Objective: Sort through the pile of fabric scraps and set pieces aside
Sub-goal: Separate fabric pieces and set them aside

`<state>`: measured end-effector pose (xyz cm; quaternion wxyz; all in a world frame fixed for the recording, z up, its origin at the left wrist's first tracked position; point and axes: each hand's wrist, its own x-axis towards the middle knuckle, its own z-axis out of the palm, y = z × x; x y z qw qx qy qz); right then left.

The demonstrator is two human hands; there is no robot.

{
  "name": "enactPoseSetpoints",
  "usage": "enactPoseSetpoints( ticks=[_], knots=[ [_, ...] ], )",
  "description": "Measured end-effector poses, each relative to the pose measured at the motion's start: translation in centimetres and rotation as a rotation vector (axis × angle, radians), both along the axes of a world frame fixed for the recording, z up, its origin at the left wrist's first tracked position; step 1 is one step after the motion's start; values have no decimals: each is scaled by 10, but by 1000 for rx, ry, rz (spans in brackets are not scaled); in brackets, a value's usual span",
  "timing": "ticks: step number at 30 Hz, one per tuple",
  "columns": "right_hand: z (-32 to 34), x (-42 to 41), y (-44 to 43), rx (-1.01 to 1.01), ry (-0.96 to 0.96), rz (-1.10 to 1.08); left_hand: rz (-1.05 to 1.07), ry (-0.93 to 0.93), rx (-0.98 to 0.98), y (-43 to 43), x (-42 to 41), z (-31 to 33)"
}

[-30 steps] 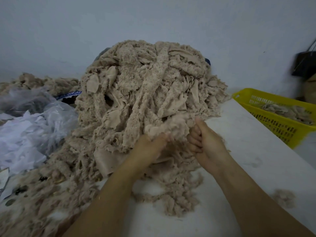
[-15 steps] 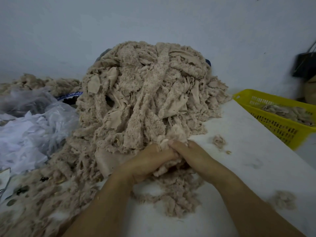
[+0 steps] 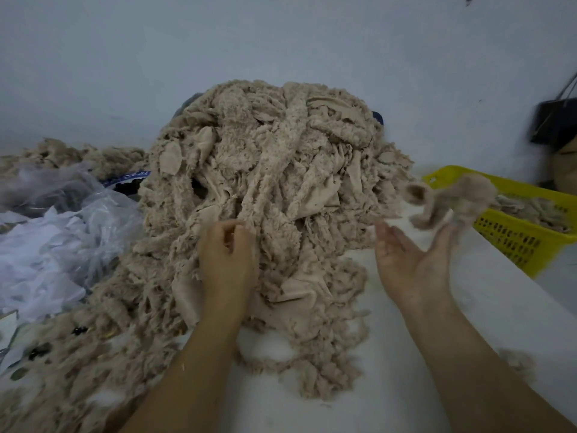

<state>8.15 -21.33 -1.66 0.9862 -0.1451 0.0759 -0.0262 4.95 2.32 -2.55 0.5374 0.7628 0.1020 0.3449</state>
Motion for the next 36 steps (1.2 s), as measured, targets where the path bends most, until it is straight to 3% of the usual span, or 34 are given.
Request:
enactPoseSetpoints(
  ticks=[6, 10, 13, 15, 17, 23, 27, 30, 33, 36],
  knots=[
    [-16, -4, 38, -572, -10, 254, 50, 340, 275, 3, 9, -13],
    [-20, -10, 45, -965, -73, 285, -143, 154, 269, -9, -1, -6],
    [-23, -16, 51, -1113, -131, 359, -502, 132, 247, -30, -12, -1],
    [-22, -18, 53, -1153, -130, 364, -740, 254, 243, -41, -16, -5],
    [-20, -18, 54, -1142, -109, 313, -844, 330, 181, -42, -14, -10],
    [-20, -14, 52, -1144, -27, 219, -752, 436, -285, -38, -11, -5],
    [-23, -11, 53, -1099, -12, 217, -765, 376, -551, -35, -8, -1],
    [-25, -9, 50, -1224, -7, 207, -835, 341, -722, -32, -9, 3],
    [-23, -13, 50, -1314, -44, 180, -799, 337, -738, -33, -9, 6],
    [-22, -15, 51, -1282, -152, 182, -680, 284, -458, -35, -8, 5]
  ],
)
